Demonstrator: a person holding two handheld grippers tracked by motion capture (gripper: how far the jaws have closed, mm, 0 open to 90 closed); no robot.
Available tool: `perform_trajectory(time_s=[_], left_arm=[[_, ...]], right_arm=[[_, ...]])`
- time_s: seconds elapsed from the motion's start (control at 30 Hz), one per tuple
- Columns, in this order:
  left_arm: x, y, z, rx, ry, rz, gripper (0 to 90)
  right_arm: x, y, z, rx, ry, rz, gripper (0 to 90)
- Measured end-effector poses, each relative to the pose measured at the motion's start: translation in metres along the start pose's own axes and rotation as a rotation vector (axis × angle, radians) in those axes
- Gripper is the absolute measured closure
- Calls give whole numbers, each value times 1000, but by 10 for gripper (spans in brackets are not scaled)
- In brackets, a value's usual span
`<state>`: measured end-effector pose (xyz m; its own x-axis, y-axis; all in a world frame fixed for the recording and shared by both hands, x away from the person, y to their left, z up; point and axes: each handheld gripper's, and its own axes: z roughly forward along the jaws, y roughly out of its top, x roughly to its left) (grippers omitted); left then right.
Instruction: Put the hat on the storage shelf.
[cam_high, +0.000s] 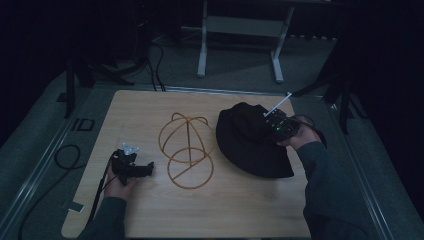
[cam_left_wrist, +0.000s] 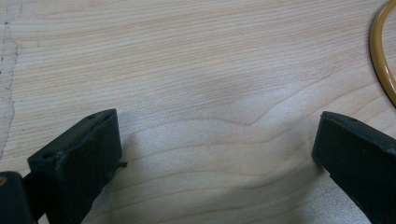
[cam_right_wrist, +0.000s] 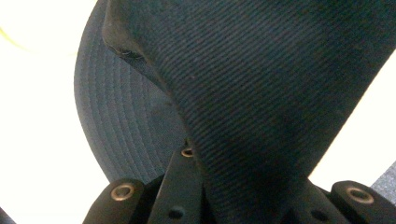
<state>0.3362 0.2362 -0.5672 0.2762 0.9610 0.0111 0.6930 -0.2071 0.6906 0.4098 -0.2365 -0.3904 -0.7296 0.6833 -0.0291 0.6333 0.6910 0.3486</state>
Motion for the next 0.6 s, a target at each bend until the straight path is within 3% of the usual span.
perform_trajectory(time_s=[0.6], left_arm=[[0,0,0,3,0,1,15]], right_arm=[[-3,5,-38,-85,-9,-10,872]])
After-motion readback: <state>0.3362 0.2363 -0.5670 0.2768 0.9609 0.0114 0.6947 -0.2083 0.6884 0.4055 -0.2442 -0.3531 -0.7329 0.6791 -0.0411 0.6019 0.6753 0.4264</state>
